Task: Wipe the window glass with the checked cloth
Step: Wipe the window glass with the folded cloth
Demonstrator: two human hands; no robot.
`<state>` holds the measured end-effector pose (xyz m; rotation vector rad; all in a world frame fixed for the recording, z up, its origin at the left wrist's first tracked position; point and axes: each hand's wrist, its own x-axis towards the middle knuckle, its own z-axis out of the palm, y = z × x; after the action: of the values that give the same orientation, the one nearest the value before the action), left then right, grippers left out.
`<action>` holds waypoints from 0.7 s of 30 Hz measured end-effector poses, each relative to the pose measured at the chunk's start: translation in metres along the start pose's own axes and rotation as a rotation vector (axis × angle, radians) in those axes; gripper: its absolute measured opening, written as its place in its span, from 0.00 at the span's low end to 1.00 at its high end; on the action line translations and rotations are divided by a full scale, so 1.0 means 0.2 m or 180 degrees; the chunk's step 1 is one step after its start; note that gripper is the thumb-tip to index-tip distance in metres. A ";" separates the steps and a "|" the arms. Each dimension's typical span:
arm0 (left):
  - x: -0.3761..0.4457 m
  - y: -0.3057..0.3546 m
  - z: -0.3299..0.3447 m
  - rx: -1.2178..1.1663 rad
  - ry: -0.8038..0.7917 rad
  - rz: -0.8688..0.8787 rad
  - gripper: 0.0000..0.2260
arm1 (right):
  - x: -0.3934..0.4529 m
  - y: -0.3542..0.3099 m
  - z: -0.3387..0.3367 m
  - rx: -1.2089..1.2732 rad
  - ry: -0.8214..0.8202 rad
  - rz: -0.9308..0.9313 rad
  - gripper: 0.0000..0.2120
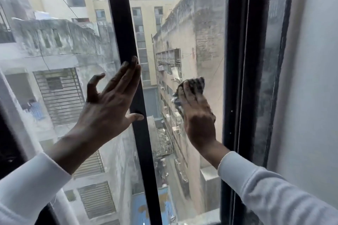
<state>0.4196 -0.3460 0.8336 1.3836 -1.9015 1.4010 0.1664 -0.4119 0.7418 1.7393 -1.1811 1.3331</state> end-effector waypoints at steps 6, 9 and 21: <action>0.01 0.02 -0.04 -0.0130 -0.0181 -0.0048 0.57 | -0.11 0.03 -0.01 0.0020 -0.0217 -0.0050 0.28; 0.00 0.04 -0.04 -0.0192 -0.0191 -0.0151 0.58 | -0.25 0.00 -0.01 -0.0008 -0.0439 -0.1018 0.29; 0.02 0.10 -0.09 -0.0208 -0.0429 -0.0297 0.56 | -0.17 -0.04 0.00 0.0284 -0.0375 -0.0710 0.30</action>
<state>0.3963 -0.3318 0.8340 1.5487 -1.9205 1.2191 0.1705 -0.4004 0.7095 1.9731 -0.9684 1.1792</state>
